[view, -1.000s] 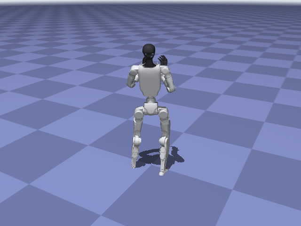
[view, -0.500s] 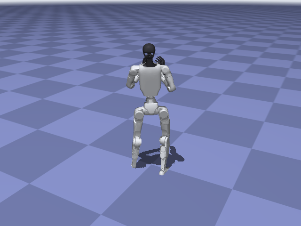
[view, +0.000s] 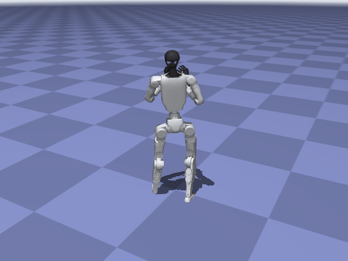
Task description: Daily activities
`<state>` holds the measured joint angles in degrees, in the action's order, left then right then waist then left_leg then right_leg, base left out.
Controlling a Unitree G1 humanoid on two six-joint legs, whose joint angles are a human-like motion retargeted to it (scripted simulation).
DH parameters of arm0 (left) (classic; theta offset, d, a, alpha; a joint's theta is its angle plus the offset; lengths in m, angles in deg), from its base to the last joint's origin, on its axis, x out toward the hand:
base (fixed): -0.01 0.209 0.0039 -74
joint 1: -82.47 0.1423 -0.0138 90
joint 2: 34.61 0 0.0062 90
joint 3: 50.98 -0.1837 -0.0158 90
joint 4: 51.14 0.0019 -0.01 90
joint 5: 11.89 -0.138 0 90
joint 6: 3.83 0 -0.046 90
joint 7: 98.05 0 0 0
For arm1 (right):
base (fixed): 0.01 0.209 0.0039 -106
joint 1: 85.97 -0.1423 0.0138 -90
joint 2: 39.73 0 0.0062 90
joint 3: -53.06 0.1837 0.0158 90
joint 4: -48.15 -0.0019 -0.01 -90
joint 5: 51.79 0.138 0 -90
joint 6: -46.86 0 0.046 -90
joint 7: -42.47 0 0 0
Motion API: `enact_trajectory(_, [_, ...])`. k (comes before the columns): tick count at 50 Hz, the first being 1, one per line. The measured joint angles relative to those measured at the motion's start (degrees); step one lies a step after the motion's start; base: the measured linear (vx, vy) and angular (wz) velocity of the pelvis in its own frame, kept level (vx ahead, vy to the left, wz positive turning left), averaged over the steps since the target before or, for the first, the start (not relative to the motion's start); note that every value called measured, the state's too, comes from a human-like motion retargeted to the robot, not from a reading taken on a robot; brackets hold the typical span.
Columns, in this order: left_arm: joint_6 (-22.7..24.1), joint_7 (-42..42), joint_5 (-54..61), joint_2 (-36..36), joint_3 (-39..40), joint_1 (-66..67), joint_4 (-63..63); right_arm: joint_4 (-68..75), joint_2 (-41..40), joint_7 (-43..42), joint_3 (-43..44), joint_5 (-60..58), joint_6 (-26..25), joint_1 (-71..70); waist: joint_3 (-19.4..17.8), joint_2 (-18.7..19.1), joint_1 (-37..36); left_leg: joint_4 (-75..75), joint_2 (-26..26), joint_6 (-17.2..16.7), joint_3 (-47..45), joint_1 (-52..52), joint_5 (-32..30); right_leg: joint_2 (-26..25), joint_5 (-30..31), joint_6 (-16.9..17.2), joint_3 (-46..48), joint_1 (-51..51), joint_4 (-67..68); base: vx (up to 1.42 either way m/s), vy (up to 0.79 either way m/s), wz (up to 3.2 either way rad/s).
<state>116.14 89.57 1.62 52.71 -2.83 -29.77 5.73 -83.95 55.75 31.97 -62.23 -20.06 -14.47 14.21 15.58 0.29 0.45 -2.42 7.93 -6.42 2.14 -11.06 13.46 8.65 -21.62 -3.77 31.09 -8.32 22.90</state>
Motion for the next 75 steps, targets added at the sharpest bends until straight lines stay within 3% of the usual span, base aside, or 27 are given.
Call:
enact_trajectory(19, [-0.27,-4.63,8.98,1.1,-0.55,3.36,-0.55,-0.12,0.41,2.23,-0.98,1.99,0.56,0.14,-0.08,1.0,-0.32,-0.04,-0.22,-0.44,0.9,-0.81,-0.44,-0.17,1.0,-0.22,0.91,0.31,-0.66,0.0,0.0,0.0])
enact_trajectory(43, [0.87,-0.82,2.8,-3.1,-0.84,1.85,0.37,1.21,0.77,-1.47,-3.86,-0.07,2.4,0.07,0.38,-1.11,-1.61,-0.19,-1.7,-1.04,2.9,-1.46,-1.47,1.54,0.03,-0.84,2.43,0.18,2.22,0.0,0.0,0.0])
enact_trajectory(75, [2.03,0.06,6.99,-6.76,-4.29,0.74,0.49,1.95,-1.94,-1.32,-6.31,6.37,3.53,-1.59,1.07,-1.77,-1.04,-0.29,-2.43,-2.12,2.59,-2.38,-2.34,2.15,-0.1,-0.68,2.88,-0.3,2.64,0.0,0.0,0.0])
